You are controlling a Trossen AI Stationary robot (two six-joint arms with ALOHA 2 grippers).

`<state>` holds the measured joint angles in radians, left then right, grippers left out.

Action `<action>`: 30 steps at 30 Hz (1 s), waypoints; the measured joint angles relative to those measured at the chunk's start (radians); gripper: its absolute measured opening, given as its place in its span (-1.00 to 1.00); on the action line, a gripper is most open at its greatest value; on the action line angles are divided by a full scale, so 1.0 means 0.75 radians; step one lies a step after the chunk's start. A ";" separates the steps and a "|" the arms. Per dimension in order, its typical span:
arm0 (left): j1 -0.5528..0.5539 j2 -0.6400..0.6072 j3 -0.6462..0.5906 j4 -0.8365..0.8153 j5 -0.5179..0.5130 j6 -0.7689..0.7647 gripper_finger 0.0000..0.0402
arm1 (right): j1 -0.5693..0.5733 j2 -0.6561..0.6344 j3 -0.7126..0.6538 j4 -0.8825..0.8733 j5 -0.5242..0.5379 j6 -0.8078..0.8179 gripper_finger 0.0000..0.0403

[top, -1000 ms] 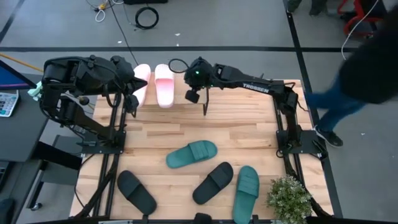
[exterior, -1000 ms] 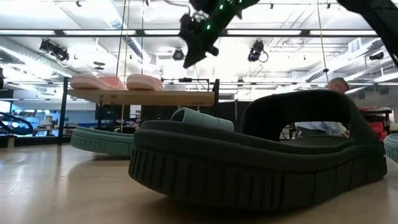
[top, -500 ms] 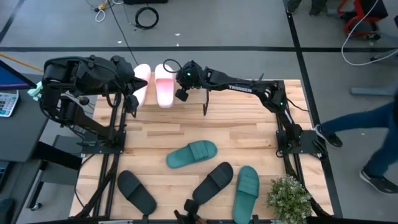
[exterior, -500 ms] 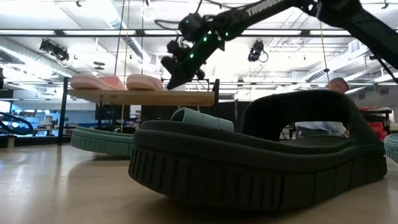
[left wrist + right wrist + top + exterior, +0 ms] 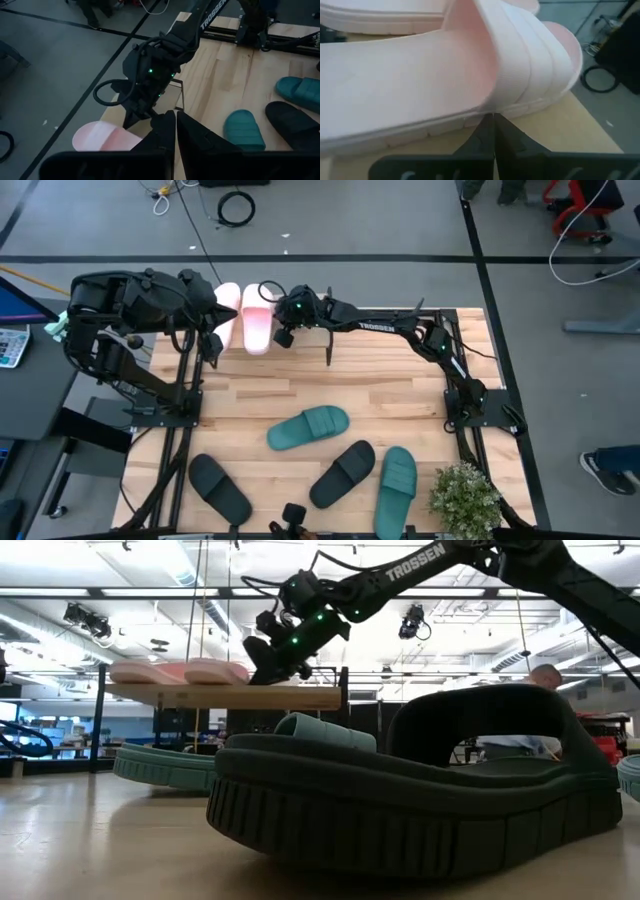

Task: Pick and place slides into the shelf
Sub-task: Put the pink slide on the shelf

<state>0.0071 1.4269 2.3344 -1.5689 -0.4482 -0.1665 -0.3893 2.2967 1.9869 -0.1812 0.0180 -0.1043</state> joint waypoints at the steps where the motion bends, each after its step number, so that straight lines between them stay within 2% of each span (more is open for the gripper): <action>1: -0.001 0.000 0.000 0.000 0.000 0.000 -0.89 | 0.000 0.000 0.000 0.007 -0.017 0.000 -1.00; 9: 0.000 0.000 0.000 0.001 0.000 0.000 -0.92 | -0.001 0.000 -0.001 0.118 -0.037 0.035 -1.00; 14: 0.000 0.000 0.000 0.003 0.000 -0.011 -0.88 | 0.003 -0.003 0.000 0.178 -0.097 0.046 -1.00; 20: 0.000 0.000 0.000 -0.001 0.000 -0.095 -0.91 | 0.017 -0.051 -0.001 0.046 -0.060 0.044 -0.99; 23: 0.000 -0.001 -0.040 -0.001 0.000 -0.057 -0.94 | 0.027 -0.116 -0.001 -0.010 -0.027 0.043 -0.98; 27: 0.001 0.001 -0.147 -0.002 -0.001 0.072 -0.93 | 0.036 -0.215 -0.001 -0.148 -0.028 0.040 -0.97; 30: 0.019 0.000 -0.273 -0.001 -0.006 0.105 -0.83 | 0.047 -0.322 -0.001 -0.322 -0.031 -0.002 -0.92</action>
<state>0.0214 1.4269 2.1300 -1.5694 -0.4523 -0.0876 -0.3541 2.0555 1.9865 -0.4227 -0.0051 -0.1058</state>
